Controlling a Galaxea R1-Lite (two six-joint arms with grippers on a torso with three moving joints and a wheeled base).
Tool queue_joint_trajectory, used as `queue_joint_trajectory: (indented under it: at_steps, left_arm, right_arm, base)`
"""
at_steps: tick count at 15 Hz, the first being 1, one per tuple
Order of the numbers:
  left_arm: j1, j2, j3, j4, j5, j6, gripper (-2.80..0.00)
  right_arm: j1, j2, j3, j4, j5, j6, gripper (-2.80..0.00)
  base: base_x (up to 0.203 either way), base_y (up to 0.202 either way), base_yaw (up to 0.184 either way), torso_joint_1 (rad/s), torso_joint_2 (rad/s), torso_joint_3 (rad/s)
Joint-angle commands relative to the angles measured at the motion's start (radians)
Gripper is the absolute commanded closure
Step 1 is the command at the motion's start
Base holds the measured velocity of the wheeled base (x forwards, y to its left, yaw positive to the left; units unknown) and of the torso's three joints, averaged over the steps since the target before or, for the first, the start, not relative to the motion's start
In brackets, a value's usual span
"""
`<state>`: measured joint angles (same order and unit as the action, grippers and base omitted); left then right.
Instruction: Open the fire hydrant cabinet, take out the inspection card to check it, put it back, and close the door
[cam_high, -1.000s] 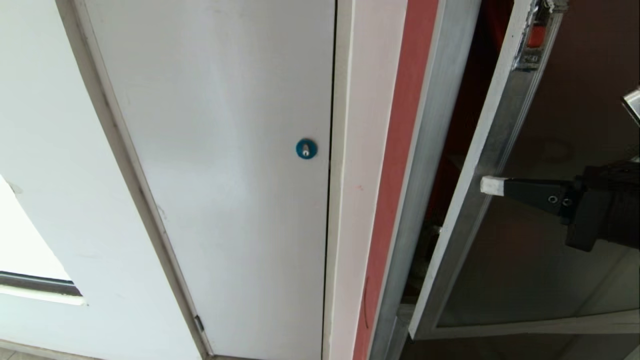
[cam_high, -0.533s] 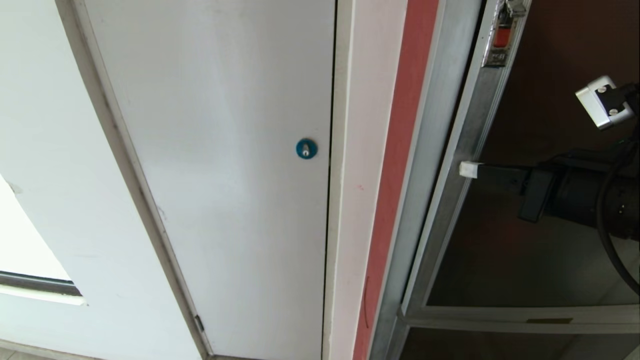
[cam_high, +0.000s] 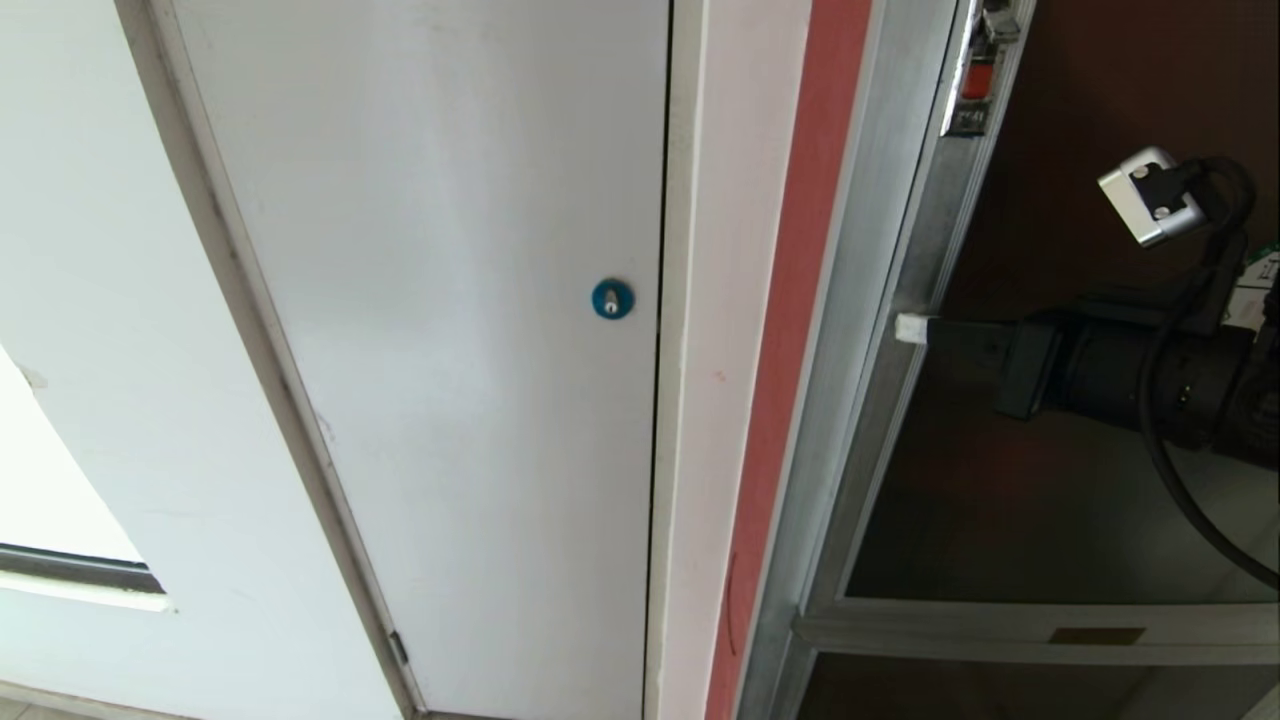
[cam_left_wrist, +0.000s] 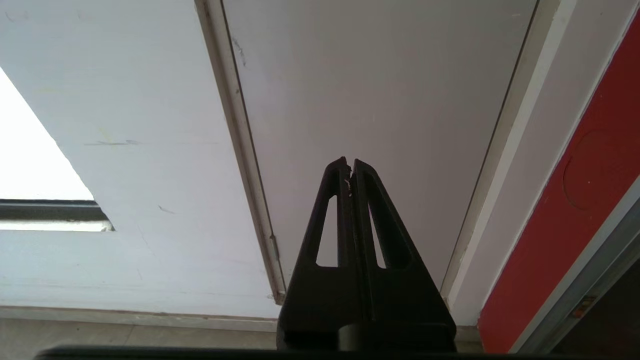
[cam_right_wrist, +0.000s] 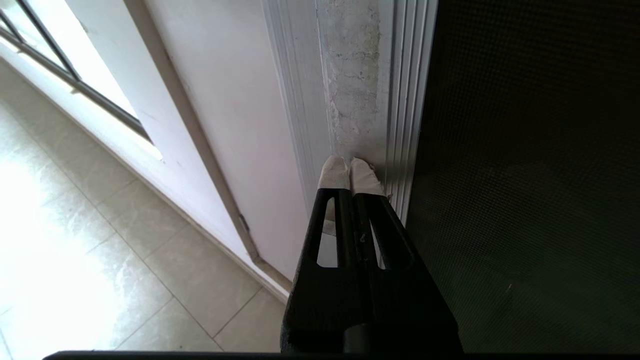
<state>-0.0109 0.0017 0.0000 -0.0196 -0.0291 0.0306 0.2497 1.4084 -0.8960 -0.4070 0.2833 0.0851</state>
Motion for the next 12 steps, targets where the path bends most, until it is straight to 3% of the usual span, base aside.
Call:
queue_joint_trajectory:
  at_steps: [1,12]
  left_arm:
    - [0.0,0.0,0.012,0.0,0.0,0.0,0.0]
    - [0.0,0.001,0.012,0.0,0.0,0.0,0.0]
  right_arm:
    - [-0.012,0.032,-0.019,-0.006,-0.008,0.001,0.0]
    - [-0.033,0.051,-0.045,-0.006,-0.021,0.002,0.0]
  base:
    - [0.0,0.0,0.0,0.0,0.0,0.0]
    - [0.0,0.0,0.0,0.0,0.0,0.0]
